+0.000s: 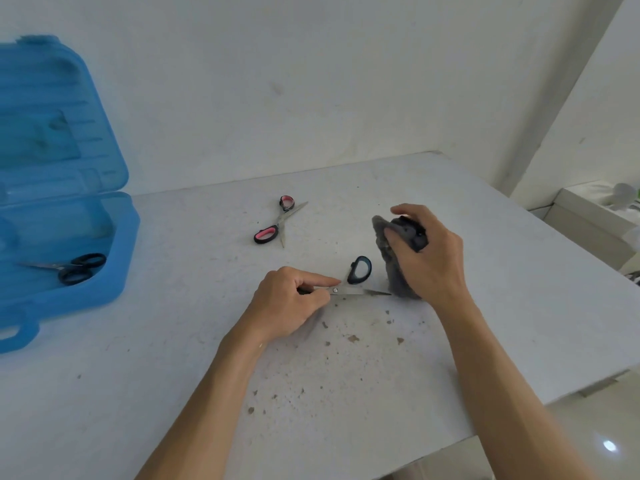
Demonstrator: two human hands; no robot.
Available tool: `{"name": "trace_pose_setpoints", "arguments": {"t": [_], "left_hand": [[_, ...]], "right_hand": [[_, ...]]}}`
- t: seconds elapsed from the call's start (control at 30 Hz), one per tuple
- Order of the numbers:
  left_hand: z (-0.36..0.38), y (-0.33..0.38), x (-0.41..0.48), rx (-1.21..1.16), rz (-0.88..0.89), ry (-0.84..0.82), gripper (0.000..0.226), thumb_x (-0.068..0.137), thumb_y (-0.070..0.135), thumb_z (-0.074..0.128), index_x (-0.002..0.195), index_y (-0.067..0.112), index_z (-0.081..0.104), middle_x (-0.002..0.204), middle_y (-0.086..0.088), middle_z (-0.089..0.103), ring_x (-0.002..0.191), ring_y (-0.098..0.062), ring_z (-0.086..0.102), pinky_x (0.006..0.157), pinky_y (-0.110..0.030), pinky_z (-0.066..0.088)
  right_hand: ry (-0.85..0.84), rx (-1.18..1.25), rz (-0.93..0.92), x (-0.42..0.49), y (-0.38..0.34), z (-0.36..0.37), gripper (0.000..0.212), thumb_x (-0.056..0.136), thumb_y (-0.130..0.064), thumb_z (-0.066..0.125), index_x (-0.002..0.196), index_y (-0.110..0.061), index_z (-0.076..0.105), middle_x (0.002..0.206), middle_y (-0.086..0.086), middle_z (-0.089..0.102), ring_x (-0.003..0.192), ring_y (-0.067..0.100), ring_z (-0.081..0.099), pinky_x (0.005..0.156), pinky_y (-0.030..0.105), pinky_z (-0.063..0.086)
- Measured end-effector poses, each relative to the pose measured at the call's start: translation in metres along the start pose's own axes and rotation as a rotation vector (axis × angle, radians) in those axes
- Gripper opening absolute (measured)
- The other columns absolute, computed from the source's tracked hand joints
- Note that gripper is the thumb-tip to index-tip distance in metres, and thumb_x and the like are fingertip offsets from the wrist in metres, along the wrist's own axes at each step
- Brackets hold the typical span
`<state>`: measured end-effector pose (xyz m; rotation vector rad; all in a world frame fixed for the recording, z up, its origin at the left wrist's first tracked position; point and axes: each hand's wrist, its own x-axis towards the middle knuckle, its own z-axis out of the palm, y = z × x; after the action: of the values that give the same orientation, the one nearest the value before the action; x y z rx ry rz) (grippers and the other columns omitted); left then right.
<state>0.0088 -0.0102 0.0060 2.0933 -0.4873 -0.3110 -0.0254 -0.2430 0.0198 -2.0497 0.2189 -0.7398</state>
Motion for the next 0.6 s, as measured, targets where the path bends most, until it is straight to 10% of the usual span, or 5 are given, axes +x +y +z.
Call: {"name": "trace_pose_setpoints", "arguments": {"t": [0.2,0.4,0.6], "left_hand": [[0.001,-0.001,0.006,-0.097,-0.034,0.118,0.027,0.101,0.021,0.057,0.096,0.035,0.079,0.057,0.009,0.06,0.049,-0.002,0.047,0.055,-0.016,0.041],[0.002,0.003,0.006,-0.158,-0.082,0.231,0.02,0.1,0.018,0.061,0.091,0.027,0.077,0.072,0.005,0.074,0.047,-0.009,0.054,0.051,-0.017,0.044],[-0.002,0.006,0.004,-0.295,-0.162,0.291,0.02,0.096,0.016,0.064,0.09,0.025,0.08,0.075,0.011,0.076,0.06,-0.026,0.074,0.055,-0.029,0.048]], "right_hand": [[0.064,0.449,0.296,0.007,-0.007,-0.013,0.02,0.099,-0.03,0.068,0.115,-0.026,0.059,0.093,0.006,0.075,0.076,0.018,0.074,0.065,0.034,0.062],[-0.066,0.769,0.582,0.011,-0.006,-0.011,0.026,0.086,-0.019,0.062,0.112,-0.017,0.06,0.108,0.01,0.064,0.086,0.022,0.066,0.067,0.033,0.055],[-0.207,0.58,0.412,0.01,0.004,-0.011,0.066,0.075,0.003,0.079,0.126,-0.03,0.054,0.117,0.022,0.066,0.096,0.029,0.071,0.082,0.04,0.058]]}}
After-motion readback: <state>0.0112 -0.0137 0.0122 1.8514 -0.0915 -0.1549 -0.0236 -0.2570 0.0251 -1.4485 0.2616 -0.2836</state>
